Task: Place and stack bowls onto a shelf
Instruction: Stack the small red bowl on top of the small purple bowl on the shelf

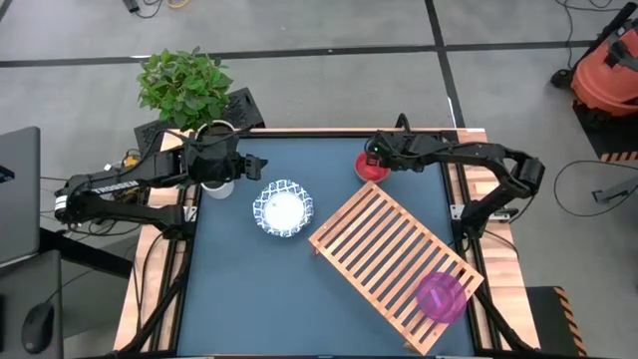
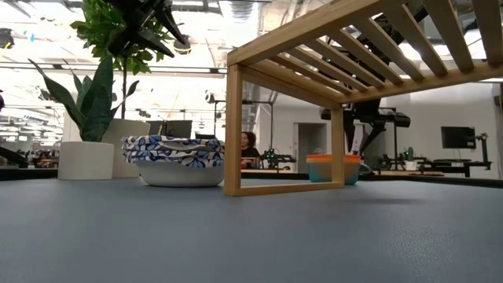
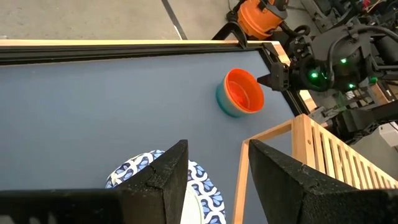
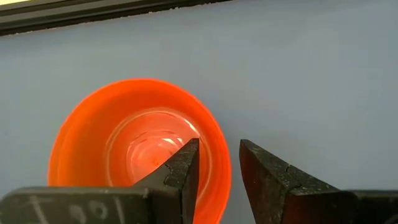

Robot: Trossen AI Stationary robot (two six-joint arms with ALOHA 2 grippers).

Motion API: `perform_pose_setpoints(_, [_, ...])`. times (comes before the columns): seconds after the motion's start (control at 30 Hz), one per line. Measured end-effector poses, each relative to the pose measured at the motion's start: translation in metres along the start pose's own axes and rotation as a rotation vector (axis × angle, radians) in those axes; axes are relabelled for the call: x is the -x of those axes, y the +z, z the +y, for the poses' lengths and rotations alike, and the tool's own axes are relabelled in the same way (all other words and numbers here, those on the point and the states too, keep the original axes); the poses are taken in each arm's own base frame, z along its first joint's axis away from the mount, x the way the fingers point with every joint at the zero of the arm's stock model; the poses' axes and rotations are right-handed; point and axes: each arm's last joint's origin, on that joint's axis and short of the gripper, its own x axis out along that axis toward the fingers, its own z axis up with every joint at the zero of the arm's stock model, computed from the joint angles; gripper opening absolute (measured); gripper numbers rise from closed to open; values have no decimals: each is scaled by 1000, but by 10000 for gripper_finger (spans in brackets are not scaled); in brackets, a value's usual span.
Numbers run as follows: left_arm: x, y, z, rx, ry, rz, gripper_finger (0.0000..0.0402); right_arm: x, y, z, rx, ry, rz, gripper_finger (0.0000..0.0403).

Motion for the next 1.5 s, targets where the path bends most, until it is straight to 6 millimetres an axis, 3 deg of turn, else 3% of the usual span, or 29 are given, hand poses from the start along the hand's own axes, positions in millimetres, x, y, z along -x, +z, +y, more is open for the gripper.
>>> perform_pose_setpoints(1.03, [0,0,0,-1,0,0,153,0,-4,-1,13,17,97,140])
perform_pose_setpoints(1.5, [0,0,0,-1,-1,0,153,-8,-6,0,4,12,141,78])
